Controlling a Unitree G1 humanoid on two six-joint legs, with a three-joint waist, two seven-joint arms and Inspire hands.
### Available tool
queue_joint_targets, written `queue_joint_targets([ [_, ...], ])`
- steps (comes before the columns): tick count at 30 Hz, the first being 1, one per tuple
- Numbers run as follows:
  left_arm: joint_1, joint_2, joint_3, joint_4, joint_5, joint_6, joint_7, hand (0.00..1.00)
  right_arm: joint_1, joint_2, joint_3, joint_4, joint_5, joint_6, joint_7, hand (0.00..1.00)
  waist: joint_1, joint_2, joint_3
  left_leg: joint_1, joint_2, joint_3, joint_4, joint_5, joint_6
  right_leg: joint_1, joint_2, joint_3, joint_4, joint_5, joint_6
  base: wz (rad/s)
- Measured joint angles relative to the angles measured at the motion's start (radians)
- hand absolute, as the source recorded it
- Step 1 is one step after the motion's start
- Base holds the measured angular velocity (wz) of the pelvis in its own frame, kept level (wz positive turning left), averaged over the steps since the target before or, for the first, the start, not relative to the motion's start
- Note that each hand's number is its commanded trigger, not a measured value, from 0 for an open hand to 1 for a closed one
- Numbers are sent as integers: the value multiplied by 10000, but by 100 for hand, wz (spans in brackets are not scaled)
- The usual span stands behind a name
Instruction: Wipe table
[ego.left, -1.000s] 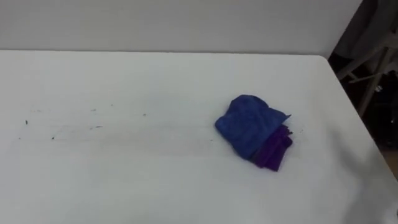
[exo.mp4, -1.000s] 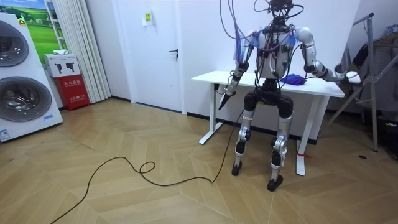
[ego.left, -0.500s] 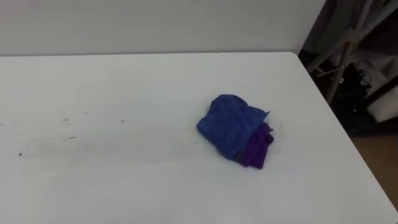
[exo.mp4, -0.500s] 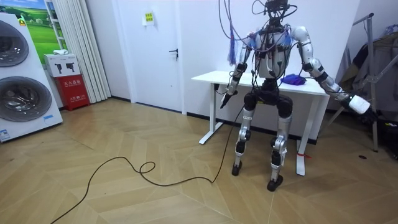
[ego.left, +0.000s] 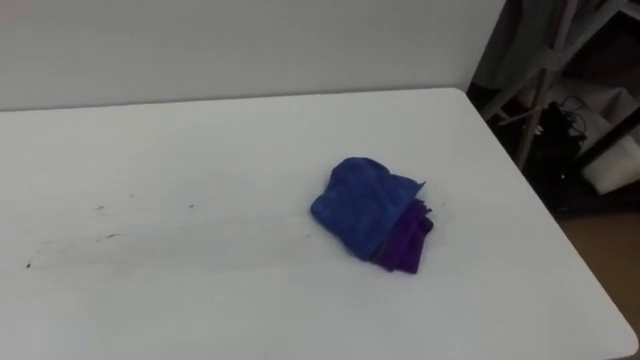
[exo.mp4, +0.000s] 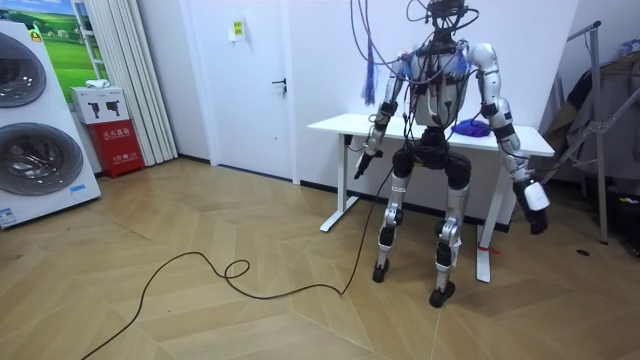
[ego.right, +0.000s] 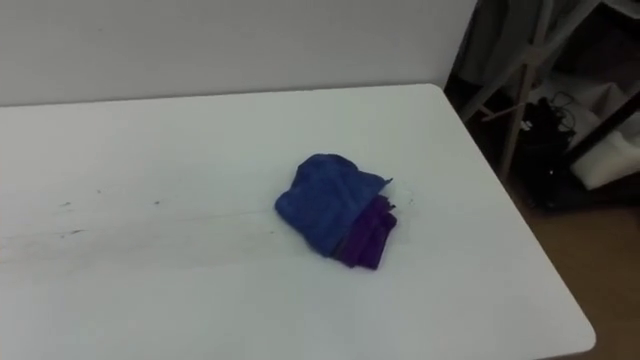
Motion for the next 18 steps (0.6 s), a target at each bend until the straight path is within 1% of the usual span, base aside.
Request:
queue_joint_targets([
  [2,-21,-8,-155,34,19,5,8,0,43,146,343,-29,-283,86,214,0,15,31,-2,20,-1,1,7,0,0,27,1,-10,-12,0,0,0],
  [4,-270,-4,-318,324,22,8,21,0,-80,317,650,-57,-578,144,289,0,65,71,-7,48,0,-19,-7,0,0,80,11,-17,-16,0,0,0],
  [5,-374,-14,-477,415,23,10,22,0,-138,395,935,-64,-728,196,360,0,158,106,10,94,8,-18,-13,-3,-5,146,22,-16,-15,0,-1,-4],
  [6,-420,-36,-673,429,24,-4,24,0,-173,458,1256,-88,-1061,207,384,0,261,146,6,117,12,-17,-13,-11,-10,163,28,-17,-14,0,-1,0],
  [7,-417,-44,-777,438,23,-15,40,0,-211,485,1425,-105,-1284,205,384,0,283,178,4,120,18,-21,-12,-17,-13,163,29,-48,-15,0,-1,0],
  [8,-434,-77,-906,543,23,-39,67,0,-346,550,1528,-114,-1766,204,381,0,351,297,-26,134,18,-20,-9,-23,-15,164,30,-80,-16,1,-1,0],
  [9,-450,-90,-1062,693,23,-7,75,0,-488,577,1719,-116,-2092,206,371,0,403,320,2,142,17,-22,-9,-25,-13,153,30,-89,-15,1,-1,0],
  [10,-460,-93,-1120,760,23,3,78,0,-556,586,1829,-121,-2223,205,369,0,441,356,2,140,18,-24,-6,-26,-12,140,30,-106,-16,1,-1,0],
  [12,-475,-160,-1261,888,23,109,191,0,-888,621,2207,-167,-2573,205,350,0,587,486,36,108,19,-54,-21,-39,-12,114,29,-138,-23,0,0,0],
  [14,-485,-191,-1362,1033,26,242,234,0,-1010,647,2468,-338,-2648,196,354,0,720,537,40,106,17,-63,-26,-40,-14,153,30,-166,-115,-1,1,3],
  [16,-498,-210,-1431,1175,125,337,248,0,-1068,717,2679,-442,-2880,178,354,0,768,524,34,24,7,-195,-12,-39,-15,177,29,-305,-176,-1,2,15],
  [18,-492,-287,-1432,1367,237,461,254,0,-1139,783,2975,-523,-3040,181,356,0,815,508,32,-28,1,-272,3,-37,-17,182,29,-354,-209,-13,21,9],
])
